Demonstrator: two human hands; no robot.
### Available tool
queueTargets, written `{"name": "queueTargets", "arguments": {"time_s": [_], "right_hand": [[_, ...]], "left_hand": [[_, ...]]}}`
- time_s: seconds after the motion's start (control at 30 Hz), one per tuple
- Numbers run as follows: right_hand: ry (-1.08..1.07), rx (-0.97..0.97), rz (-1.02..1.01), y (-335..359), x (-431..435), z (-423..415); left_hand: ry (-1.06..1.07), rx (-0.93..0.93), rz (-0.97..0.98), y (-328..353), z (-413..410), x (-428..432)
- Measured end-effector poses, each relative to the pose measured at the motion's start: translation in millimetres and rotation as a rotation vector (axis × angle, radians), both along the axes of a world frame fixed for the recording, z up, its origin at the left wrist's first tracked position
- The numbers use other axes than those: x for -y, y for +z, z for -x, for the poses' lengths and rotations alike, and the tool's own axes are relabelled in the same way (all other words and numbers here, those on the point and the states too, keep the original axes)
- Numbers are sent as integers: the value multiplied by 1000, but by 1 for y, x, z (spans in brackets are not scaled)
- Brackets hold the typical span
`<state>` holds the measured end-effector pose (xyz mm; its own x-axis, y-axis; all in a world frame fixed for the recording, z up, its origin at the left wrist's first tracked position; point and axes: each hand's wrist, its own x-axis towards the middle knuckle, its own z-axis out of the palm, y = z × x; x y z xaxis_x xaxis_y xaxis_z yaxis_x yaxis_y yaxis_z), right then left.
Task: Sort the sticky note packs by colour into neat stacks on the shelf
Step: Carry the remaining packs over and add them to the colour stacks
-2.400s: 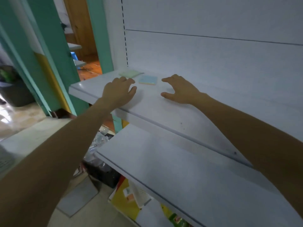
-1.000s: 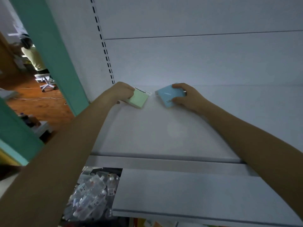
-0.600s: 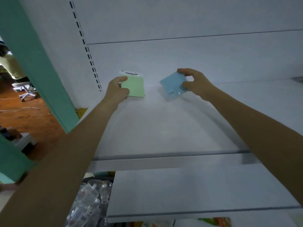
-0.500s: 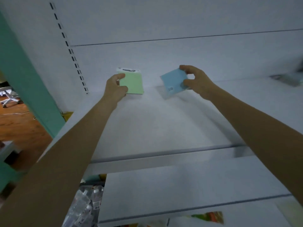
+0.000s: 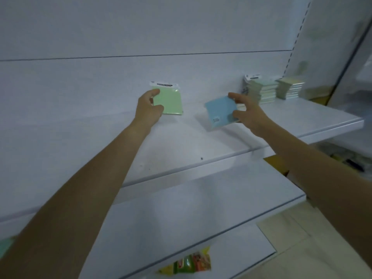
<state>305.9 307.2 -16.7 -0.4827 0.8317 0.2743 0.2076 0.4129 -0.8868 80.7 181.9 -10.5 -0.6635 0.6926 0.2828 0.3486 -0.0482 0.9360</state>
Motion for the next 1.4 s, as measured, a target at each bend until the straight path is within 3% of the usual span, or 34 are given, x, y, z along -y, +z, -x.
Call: {"name": "queueTargets", "arguments": {"time_s": [0.3, 0.63, 0.97, 1.1, 1.23, 1.4], "right_hand": [[-36, 26, 12, -4, -88, -111], [76, -115, 118, 7, -178, -78], [120, 29, 39, 9, -236, -4], [51, 313, -176, 4, -245, 7], [52, 437, -307, -6, -251, 7], [109, 426, -210, -13, -254, 1]], "left_hand": [[-3, -3, 71, 2, -108, -99], [118, 47, 105, -6, -94, -170], [217, 57, 73, -6, -58, -205], [227, 42, 37, -2, -64, -216], [246, 34, 21, -1, -79, -221], [280, 40, 2, 3, -96, -228]]}}
